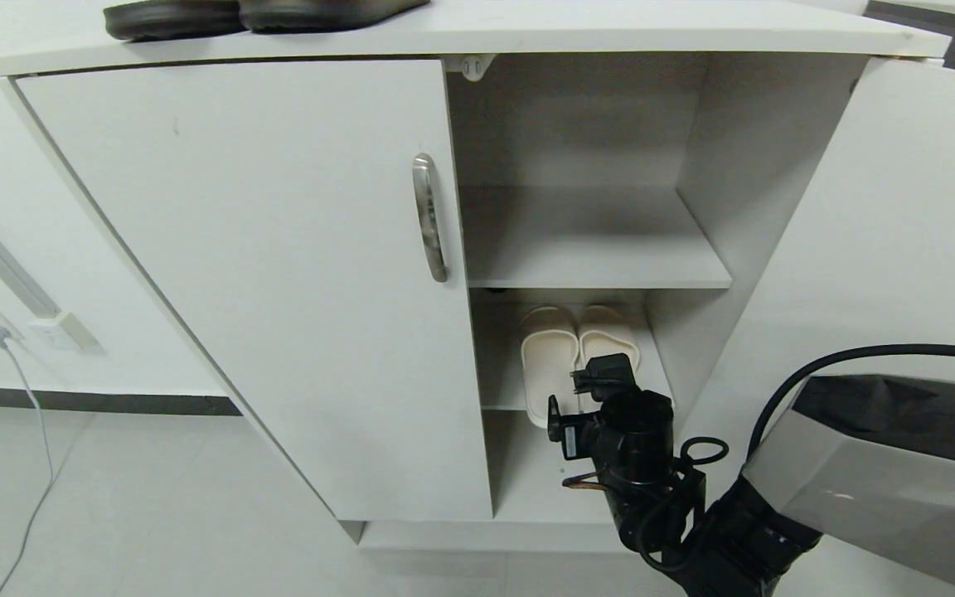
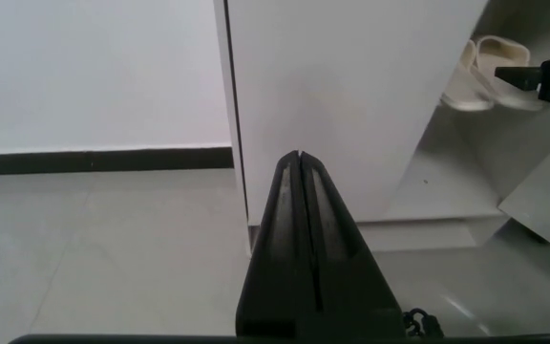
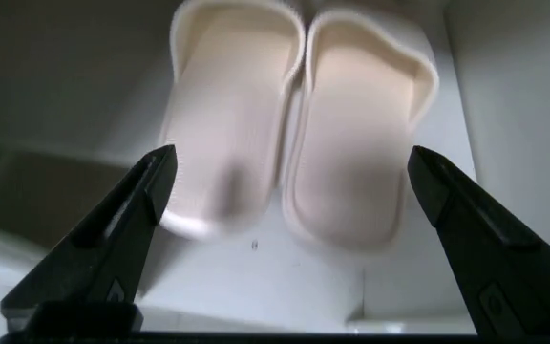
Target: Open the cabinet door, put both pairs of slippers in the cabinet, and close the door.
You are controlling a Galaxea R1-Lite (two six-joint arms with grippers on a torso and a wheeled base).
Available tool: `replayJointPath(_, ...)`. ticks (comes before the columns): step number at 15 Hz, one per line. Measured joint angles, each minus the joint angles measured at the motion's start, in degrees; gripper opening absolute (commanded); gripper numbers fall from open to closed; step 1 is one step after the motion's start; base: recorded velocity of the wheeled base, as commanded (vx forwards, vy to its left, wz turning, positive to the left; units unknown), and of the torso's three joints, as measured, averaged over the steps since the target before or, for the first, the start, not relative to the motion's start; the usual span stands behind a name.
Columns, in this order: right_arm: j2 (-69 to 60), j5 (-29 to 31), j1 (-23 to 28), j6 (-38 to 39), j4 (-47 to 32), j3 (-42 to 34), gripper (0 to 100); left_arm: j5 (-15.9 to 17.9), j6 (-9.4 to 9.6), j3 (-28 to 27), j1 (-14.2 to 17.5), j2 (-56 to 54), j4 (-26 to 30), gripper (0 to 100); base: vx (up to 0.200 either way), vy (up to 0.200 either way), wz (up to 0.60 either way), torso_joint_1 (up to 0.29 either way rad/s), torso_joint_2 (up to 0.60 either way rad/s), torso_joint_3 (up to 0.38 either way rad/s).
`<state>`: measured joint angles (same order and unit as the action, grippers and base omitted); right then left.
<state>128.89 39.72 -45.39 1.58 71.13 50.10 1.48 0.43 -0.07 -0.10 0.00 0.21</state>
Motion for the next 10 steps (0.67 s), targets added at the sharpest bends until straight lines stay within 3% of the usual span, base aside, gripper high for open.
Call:
replayJointPath(3, -0.06, 0.51, -0.12, 0.00, 0.09, -0.02, 100, 0.02, 0.01, 0.00, 0.02, 0.00, -0.02, 0, -0.200, 0.000, 0.00, 0.002, 0.00, 0.001)
replayJointPath(10, -1.07, 1.55, -0.28, -0.24, 0.00, -1.43, 100, 0.02, 0.04, -0.02, 0.00, 0.00, -0.02, 0, 0.000, 0.000, 0.00, 0.000, 0.00, 0.000)
